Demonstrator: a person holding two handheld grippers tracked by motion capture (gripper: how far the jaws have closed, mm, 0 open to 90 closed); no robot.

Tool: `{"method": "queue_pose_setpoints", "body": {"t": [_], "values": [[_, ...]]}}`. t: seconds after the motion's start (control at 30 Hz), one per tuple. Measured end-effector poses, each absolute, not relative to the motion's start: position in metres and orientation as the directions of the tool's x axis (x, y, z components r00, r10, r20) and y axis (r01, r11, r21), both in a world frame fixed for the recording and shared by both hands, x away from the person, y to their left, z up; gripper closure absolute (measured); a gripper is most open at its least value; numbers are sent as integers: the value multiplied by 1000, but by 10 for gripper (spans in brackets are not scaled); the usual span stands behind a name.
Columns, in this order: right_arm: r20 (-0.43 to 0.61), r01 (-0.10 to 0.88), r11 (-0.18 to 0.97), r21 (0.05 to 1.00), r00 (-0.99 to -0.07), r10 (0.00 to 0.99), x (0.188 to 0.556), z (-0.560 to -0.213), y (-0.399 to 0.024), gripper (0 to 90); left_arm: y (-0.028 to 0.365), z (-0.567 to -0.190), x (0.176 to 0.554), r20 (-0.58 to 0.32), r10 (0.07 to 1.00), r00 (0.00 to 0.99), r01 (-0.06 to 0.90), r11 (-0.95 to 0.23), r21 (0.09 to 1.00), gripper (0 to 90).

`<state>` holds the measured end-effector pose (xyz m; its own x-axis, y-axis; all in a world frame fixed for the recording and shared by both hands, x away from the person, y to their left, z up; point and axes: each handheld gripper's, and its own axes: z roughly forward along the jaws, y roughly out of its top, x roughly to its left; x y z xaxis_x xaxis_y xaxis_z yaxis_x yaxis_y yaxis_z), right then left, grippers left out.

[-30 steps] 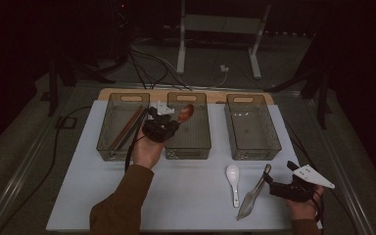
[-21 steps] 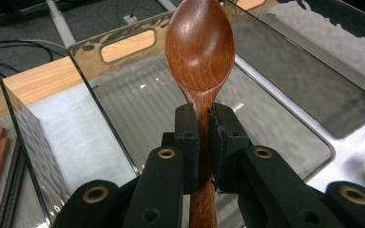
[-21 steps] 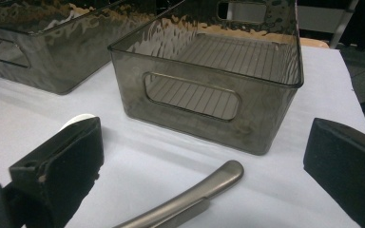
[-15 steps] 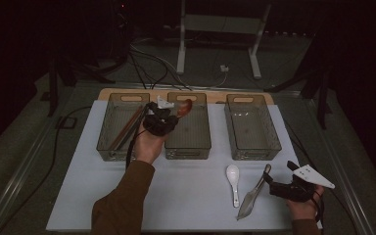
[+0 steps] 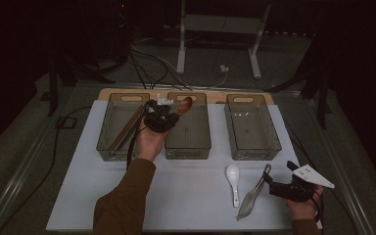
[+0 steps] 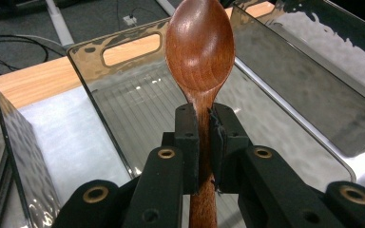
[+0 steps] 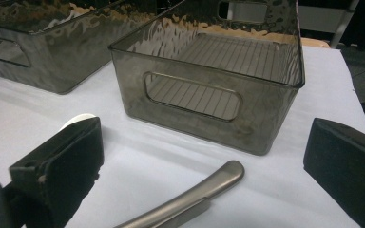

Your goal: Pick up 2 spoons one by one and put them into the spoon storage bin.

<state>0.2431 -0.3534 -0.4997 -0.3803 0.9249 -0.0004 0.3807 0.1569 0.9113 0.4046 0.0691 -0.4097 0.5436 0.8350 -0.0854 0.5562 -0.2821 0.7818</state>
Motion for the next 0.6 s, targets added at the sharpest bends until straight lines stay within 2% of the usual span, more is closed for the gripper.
{"method": "queue_pose_setpoints", "body": {"t": [0.6], "values": [[-2,378,158,912,-383,924,243,-499,-353,0,63,-423,417,-145,831,537,574,-234,785,839]]}}
